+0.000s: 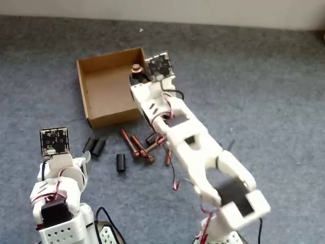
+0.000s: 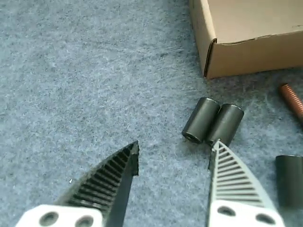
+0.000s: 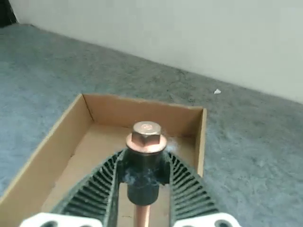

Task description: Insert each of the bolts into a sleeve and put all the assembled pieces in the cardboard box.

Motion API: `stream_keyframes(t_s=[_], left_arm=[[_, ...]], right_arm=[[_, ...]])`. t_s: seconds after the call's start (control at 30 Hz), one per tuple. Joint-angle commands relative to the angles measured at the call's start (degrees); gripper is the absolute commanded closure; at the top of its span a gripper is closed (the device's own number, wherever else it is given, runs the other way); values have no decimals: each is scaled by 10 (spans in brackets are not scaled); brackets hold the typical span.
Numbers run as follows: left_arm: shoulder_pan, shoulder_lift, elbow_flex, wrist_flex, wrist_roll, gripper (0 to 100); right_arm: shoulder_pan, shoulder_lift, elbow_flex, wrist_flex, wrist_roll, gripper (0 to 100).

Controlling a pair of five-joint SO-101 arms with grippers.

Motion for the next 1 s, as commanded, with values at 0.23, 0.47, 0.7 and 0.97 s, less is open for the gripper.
stream_keyframes(t_s=[0.23, 0.47, 0.7, 0.97], left_arm=[[-7, -4, 5, -3, -6, 745], [-7, -4, 5, -3, -6, 745], [-7, -4, 5, -3, -6, 745], [-7, -4, 6, -3, -6, 745]], right_arm=[[5, 80, -140, 109, -7, 838], [6, -31, -158, 345, -8, 840], [5, -123, -161, 611, -195, 840], [-42, -61, -163, 702, -324, 840]])
